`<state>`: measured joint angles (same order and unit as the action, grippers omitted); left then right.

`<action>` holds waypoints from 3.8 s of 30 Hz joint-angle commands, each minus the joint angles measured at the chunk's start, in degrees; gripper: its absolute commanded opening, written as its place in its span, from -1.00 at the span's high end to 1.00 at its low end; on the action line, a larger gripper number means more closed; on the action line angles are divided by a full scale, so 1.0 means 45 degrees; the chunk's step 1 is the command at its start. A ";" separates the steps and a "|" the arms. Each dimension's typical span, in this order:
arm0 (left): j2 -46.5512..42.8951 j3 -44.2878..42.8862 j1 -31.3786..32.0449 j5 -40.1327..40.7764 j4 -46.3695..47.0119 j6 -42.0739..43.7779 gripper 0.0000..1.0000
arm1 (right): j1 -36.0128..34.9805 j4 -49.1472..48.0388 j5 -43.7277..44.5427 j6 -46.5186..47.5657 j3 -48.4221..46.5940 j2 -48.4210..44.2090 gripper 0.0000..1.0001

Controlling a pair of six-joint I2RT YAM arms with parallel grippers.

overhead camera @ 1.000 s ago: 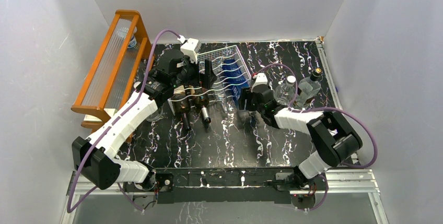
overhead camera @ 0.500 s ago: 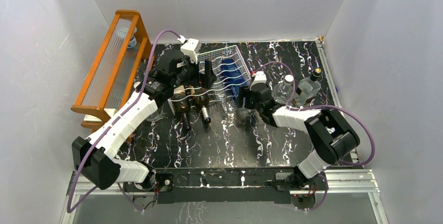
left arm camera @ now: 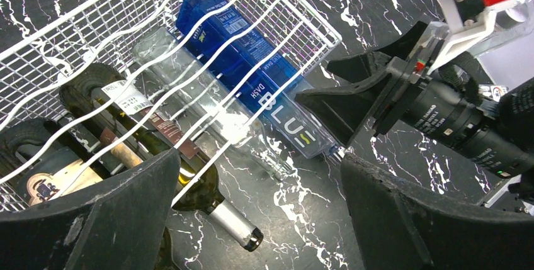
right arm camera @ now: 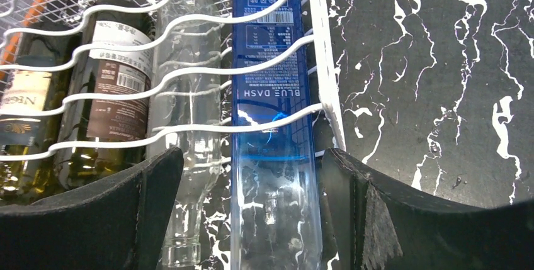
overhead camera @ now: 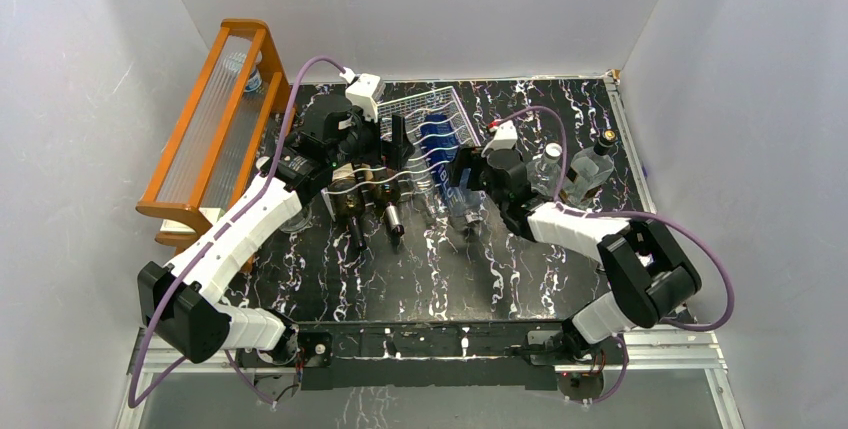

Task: Put the wine bottle on the wine rack

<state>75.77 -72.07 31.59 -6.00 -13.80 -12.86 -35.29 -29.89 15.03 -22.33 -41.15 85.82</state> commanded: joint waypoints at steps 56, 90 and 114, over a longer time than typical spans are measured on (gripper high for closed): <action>-0.2559 0.2330 -0.0088 -0.2058 0.1597 0.0046 -0.96 | 0.4246 1.4034 0.0420 0.1778 -0.6694 -0.2660 -0.36; -0.2155 0.2004 -0.0090 -0.1715 0.1062 -0.0089 -0.96 | 0.4280 0.7680 0.0791 0.1396 -0.6771 -0.1786 1.00; -0.1629 0.1800 -0.0094 -0.1577 0.1050 -0.0016 -0.96 | 0.3372 0.4920 0.1659 0.1000 -0.0613 -0.4732 1.00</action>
<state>68.47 -61.60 31.55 -13.04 -9.45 -13.04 -18.44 -9.93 20.64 -15.64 -45.36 69.52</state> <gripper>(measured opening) 0.981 0.479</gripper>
